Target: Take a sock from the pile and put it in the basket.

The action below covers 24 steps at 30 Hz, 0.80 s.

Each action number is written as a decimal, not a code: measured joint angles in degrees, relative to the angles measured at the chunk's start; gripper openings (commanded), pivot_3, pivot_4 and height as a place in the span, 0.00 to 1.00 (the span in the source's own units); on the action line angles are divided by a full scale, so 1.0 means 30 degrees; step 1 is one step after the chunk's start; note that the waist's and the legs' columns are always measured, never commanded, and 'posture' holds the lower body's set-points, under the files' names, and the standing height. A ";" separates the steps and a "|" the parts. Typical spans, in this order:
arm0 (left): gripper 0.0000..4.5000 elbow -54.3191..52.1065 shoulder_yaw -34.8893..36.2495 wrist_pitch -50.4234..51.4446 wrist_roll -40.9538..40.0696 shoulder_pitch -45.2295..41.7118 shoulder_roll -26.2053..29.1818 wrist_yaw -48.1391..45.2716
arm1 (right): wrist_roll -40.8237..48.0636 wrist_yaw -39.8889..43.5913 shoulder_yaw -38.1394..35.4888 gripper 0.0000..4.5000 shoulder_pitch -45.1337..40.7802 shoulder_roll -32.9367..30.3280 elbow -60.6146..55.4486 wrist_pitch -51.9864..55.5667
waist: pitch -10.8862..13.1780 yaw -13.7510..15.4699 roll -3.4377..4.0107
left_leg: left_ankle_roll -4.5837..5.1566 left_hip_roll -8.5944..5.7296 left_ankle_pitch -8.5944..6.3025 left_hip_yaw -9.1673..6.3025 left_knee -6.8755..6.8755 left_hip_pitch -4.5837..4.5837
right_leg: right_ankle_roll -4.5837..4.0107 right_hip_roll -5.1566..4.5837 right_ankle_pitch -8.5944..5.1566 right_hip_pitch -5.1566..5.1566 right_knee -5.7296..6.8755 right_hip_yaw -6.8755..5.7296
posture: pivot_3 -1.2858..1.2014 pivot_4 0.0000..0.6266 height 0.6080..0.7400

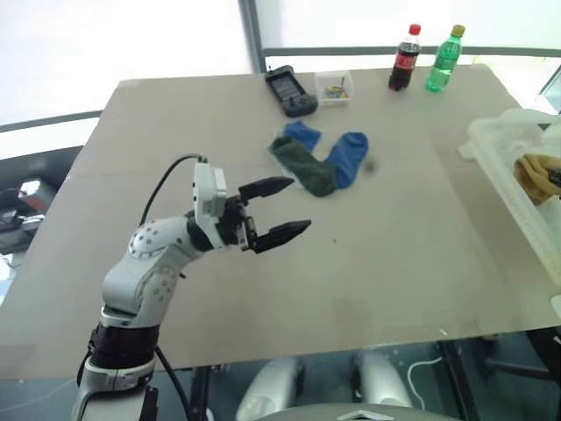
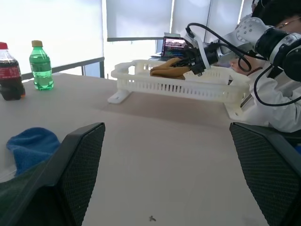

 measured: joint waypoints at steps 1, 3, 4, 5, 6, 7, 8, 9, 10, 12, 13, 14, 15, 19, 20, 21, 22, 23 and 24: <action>1.00 -0.0255 -0.0033 0.0101 -0.0037 0.0024 -0.0075 0.0232 | -0.0524 -0.0061 0.0248 0.00 -0.0543 0.0222 0.0809 -0.0624 | 0.0001 -0.0060 0.0000 | 0.0001 -0.0008 0.0000 0.0012 0.0001 -0.0005 | 0.0001 -0.0005 0.0001 -0.0008 0.0000 0.0015 | 0.52 0.24 1.00; 1.00 -0.0658 -0.0024 0.0165 -0.0325 0.0001 -0.0210 0.0631 | -0.1242 -0.0612 0.0415 0.00 -0.1059 0.0439 0.1293 -0.1201 | 0.0000 -0.0058 0.0001 | 0.0001 -0.0008 0.0000 0.0006 0.0001 -0.0006 | 0.0001 -0.0007 0.0000 -0.0009 0.0001 0.0009 | 0.52 0.24 1.00; 1.00 -0.0764 -0.0025 0.0219 -0.0404 -0.0001 -0.0240 0.0765 | -0.1539 -0.0858 0.0424 0.00 -0.1207 0.0449 0.1387 -0.1293 | 0.0000 -0.0030 0.0001 | 0.0001 -0.0007 0.0000 0.0001 0.0001 -0.0007 | 0.0001 -0.0002 0.0000 -0.0010 0.0002 0.0004 | 0.52 0.24 1.00; 1.00 -0.0864 -0.0025 0.0297 -0.0488 -0.0001 -0.0256 0.0891 | -0.1854 -0.1092 0.0425 0.00 -0.1280 0.0446 0.1399 -0.1450 | 0.0000 -0.0013 0.0001 | 0.0001 -0.0006 0.0000 -0.0003 0.0001 -0.0007 | 0.0000 0.0003 0.0000 -0.0010 0.0003 0.0000 | 0.52 0.24 1.00; 1.00 -0.0892 -0.0026 0.0330 -0.0549 -0.0004 -0.0259 0.0956 | -0.2116 -0.1279 0.0425 0.18 -0.1296 0.0447 0.1399 -0.1608 | 0.0000 0.0027 0.0001 | 0.0000 -0.0007 0.0000 -0.0006 0.0003 -0.0008 | 0.0001 0.0010 0.0000 -0.0008 0.0004 -0.0005 | 0.52 0.24 1.00; 1.00 -0.0891 -0.0025 0.0349 -0.0551 -0.0003 -0.0258 0.0981 | -0.2320 -0.1367 0.0425 0.23 -0.1296 0.0448 0.1398 -0.1656 | 0.0000 0.0044 0.0001 | 0.0000 -0.0009 0.0000 -0.0005 0.0006 -0.0010 | 0.0001 0.0013 0.0000 -0.0007 0.0004 -0.0006 | 0.52 0.24 1.00; 1.00 -0.0888 -0.0033 0.0362 -0.0551 -0.0014 -0.0259 0.0987 | -0.2520 -0.1495 0.0426 0.27 -0.1296 0.0451 0.1398 -0.1685 | 0.0000 0.0045 0.0001 | 0.0001 -0.0012 0.0000 -0.0005 0.0014 -0.0015 | 0.0001 0.0013 0.0000 -0.0007 0.0005 -0.0007 | 0.52 0.24 1.00; 1.00 -0.0878 -0.0042 0.0373 -0.0550 -0.0044 -0.0259 0.0979 | -0.2737 -0.1627 0.0426 0.39 -0.1296 0.0452 0.1392 -0.1713 | 0.0000 0.0039 0.0001 | 0.0001 -0.0015 0.0000 -0.0001 0.0019 -0.0017 | 0.0001 0.0012 0.0001 -0.0007 0.0004 -0.0004 | 0.52 0.24 1.00; 1.00 -0.0870 -0.0055 0.0385 -0.0551 -0.0087 -0.0259 0.0973 | -0.2919 -0.1739 0.0426 0.50 -0.1295 0.0452 0.1377 -0.1729 | 0.0000 0.0030 0.0001 | 0.0001 -0.0017 0.0000 0.0001 0.0021 -0.0016 | 0.0001 0.0013 0.0001 -0.0007 0.0005 -0.0002 | 0.52 0.24 1.00; 1.00 -0.0791 -0.0120 0.0473 -0.0551 -0.0273 -0.0264 0.0956 | -0.3242 -0.1969 0.0444 0.70 -0.1278 0.0481 0.1082 -0.1691 | 0.0000 0.0013 0.0002 | 0.0002 -0.0017 0.0000 0.0002 0.0023 -0.0017 | 0.0001 0.0013 0.0001 -0.0008 0.0009 0.0000 | 0.52 0.24 1.00; 1.00 -0.0688 -0.0145 0.0531 -0.0551 -0.0429 -0.0290 0.0960 | -0.3310 -0.2096 0.0444 0.78 -0.1202 0.0507 0.0624 -0.1546 | 0.0000 0.0011 0.0002 | 0.0001 -0.0016 0.0000 -0.0001 0.0023 -0.0016 | 0.0001 0.0014 0.0001 -0.0009 0.0012 -0.0001 | 0.52 0.24 1.00; 1.00 -0.0497 -0.0157 0.0605 -0.0551 -0.0599 -0.0317 0.0985 | -0.3326 -0.2139 0.0412 0.78 -0.1010 0.0535 -0.0048 -0.1373 | -0.0001 0.0010 0.0003 | 0.0001 -0.0015 0.0000 -0.0003 0.0026 -0.0016 | 0.0001 0.0014 0.0001 -0.0009 0.0019 -0.0005 | 0.52 0.24 1.00; 1.00 -0.0323 -0.0168 0.0719 -0.0547 -0.0715 -0.0326 0.1044 | -0.3237 -0.2194 0.0275 0.78 -0.0727 0.0626 -0.0984 -0.1028 | -0.0001 -0.0004 0.0003 | 0.0001 -0.0014 0.0000 -0.0007 0.0028 -0.0016 | 0.0001 0.0015 0.0001 -0.0009 0.0021 -0.0005 | 0.52 0.24 1.00; 1.00 -0.0097 -0.0297 0.1010 -0.0435 -0.0947 -0.0312 0.1263 | -0.3003 -0.2218 -0.0184 0.78 0.0808 0.1117 -0.4345 -0.0658 | -0.0003 -0.0001 0.0005 | 0.0002 -0.0015 0.0000 -0.0015 0.0040 -0.0019 | 0.0003 0.0012 0.0001 -0.0011 0.0027 -0.0007 | 0.52 0.24 1.00; 1.00 -0.0016 -0.0303 0.1054 -0.0265 -0.0978 -0.0298 0.1444 | -0.2861 -0.2187 -0.0383 0.78 0.1529 0.1462 -0.5864 -0.0654 | -0.0003 0.0000 0.0004 | 0.0002 -0.0013 0.0000 -0.0026 0.0043 -0.0020 | 0.0003 0.0012 0.0001 -0.0011 0.0028 -0.0012 | 0.52 0.24 1.00; 1.00 0.0123 -0.0370 0.1025 0.0138 -0.1060 -0.0282 0.1705 | -0.2747 -0.2068 -0.0403 0.78 0.2540 0.1917 -0.7907 -0.0841 | -0.0004 -0.0002 0.0005 | 0.0001 -0.0014 0.0000 -0.0027 0.0046 -0.0021 | 0.0004 0.0010 0.0001 -0.0016 0.0039 -0.0011 | 0.52 0.24 1.00; 1.00 0.0237 -0.0406 0.1006 0.0391 -0.1102 -0.0251 0.1819 | -0.2673 -0.1956 -0.0391 0.78 0.3063 0.2170 -0.9025 -0.0942 | -0.0004 -0.0006 0.0006 | 0.0001 -0.0013 0.0000 -0.0022 0.0050 -0.0021 | 0.0004 0.0008 0.0001 -0.0021 0.0045 -0.0005 | 0.52 0.24 1.00; 1.00 0.0295 -0.0496 0.1000 0.0673 -0.1126 -0.0188 0.1911 | -0.2607 -0.1796 -0.0380 0.78 0.3905 0.2469 -1.0613 -0.1176 | -0.0004 0.0004 0.0007 | 0.0001 -0.0013 0.0000 -0.0028 0.0052 -0.0023 | 0.0004 0.0006 0.0001 -0.0022 0.0054 -0.0010 | 0.52 0.24 1.00; 1.00 0.0316 -0.0547 0.0963 0.0923 -0.1115 -0.0161 0.2076 | -0.2568 -0.1658 -0.0337 0.78 0.4548 0.2750 -1.1844 -0.1362 | -0.0005 0.0000 0.0007 | 0.0001 -0.0013 0.0000 -0.0029 0.0056 -0.0022 | 0.0004 0.0002 0.0001 -0.0022 0.0058 -0.0009 | 0.52 0.24 1.00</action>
